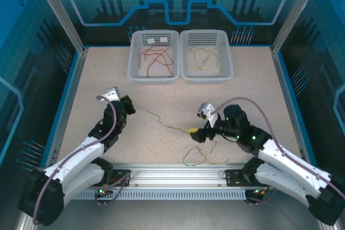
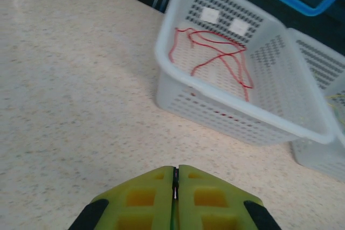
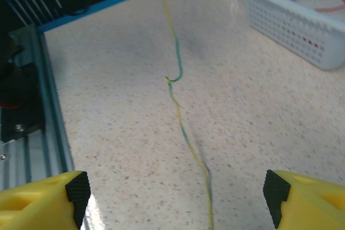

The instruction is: Untangle the cables

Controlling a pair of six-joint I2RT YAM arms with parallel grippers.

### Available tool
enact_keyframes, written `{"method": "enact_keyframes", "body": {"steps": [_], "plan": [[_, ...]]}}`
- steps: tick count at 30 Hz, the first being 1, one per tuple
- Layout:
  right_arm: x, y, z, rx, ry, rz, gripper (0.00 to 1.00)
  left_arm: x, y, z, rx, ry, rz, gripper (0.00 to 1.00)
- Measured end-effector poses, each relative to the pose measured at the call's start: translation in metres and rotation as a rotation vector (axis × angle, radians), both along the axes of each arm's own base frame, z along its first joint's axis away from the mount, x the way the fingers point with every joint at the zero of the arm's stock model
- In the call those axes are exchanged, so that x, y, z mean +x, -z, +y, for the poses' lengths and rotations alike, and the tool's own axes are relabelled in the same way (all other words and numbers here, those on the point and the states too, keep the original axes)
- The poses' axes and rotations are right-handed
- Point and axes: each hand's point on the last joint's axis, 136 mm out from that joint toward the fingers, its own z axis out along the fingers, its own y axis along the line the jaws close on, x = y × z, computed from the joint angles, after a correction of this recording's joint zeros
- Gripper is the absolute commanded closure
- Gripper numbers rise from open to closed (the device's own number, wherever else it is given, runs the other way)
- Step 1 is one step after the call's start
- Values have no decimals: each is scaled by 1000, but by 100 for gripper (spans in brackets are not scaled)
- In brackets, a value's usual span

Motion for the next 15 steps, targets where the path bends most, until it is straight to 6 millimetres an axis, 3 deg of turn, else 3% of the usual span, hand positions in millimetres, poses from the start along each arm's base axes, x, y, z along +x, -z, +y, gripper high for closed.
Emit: {"method": "enact_keyframes", "body": {"steps": [3,8,10,15], "plan": [[-18,0,6,1,-35,-47,12,-3,9,28,-19,-137,68,100],[-26,19,15,-86,-50,-86,11,-18,29,71,-75,-344,148,100],[-28,22,18,-112,-61,-109,6,-22,33,78,-90,-385,166,100],[-27,37,27,-208,-75,-184,3,-25,41,79,-105,-400,197,100]]}}
